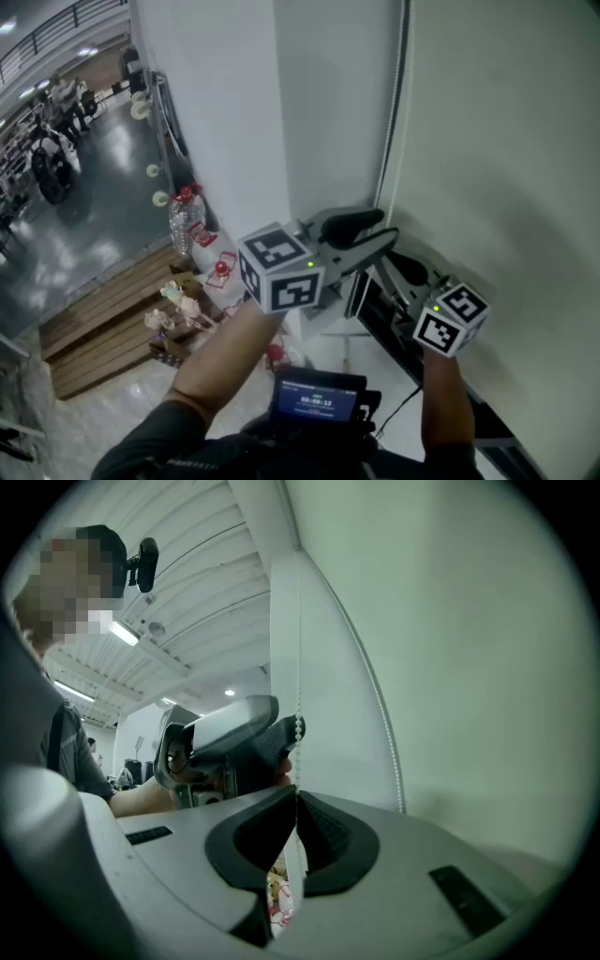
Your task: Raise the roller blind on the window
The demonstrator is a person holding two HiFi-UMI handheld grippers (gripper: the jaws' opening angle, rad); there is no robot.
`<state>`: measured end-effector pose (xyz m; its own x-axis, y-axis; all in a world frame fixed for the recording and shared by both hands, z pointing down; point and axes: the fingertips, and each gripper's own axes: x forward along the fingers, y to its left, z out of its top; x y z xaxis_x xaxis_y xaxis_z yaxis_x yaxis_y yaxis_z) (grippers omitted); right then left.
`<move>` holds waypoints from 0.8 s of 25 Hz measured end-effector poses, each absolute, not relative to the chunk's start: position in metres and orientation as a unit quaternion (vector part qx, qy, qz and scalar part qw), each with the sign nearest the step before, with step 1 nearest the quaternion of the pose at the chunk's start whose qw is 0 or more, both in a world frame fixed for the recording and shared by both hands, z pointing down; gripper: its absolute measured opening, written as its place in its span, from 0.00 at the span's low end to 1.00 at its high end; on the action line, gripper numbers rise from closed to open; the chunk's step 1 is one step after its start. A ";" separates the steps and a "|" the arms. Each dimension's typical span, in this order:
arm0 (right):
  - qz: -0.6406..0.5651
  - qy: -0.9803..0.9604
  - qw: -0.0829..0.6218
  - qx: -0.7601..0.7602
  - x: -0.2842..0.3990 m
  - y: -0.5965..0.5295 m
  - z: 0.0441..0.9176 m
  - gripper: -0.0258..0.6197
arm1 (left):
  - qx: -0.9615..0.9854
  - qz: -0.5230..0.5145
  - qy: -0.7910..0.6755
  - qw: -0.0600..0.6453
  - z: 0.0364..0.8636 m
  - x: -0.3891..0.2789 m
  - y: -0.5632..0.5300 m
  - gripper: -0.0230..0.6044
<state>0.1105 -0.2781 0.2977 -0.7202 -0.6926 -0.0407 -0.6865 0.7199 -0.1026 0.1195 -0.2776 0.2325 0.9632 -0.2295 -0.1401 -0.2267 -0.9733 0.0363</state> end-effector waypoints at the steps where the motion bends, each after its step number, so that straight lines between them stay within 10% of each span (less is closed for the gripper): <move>1: -0.042 0.929 0.038 -0.366 0.107 -0.278 0.298 0.05 | 0.991 -0.065 -0.120 0.004 0.232 0.121 -0.278 0.29; 6: -0.043 0.930 0.035 -0.364 0.096 -0.281 0.303 0.05 | 0.986 -0.037 -0.163 -0.008 0.244 0.121 -0.294 0.07; 20: -0.033 0.923 0.022 -0.383 0.097 -0.285 0.324 0.05 | 0.983 -0.063 -0.169 -0.027 0.253 0.115 -0.292 0.06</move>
